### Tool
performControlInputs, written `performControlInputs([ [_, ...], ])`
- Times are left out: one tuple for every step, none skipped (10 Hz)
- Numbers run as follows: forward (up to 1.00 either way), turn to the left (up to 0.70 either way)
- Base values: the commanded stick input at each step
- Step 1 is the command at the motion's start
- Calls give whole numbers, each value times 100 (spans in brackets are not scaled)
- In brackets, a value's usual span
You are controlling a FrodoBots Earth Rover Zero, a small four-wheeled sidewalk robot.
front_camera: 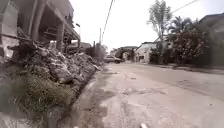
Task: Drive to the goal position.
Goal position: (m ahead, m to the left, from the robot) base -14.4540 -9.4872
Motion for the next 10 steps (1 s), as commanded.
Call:
performControlInputs([
  [4, 0],
  [5, 0],
  [4, 0],
  [4, 0],
  [4, 0],
  [5, 0],
  [4, 0],
  [5, 0],
  [5, 0],
  [5, 0],
])
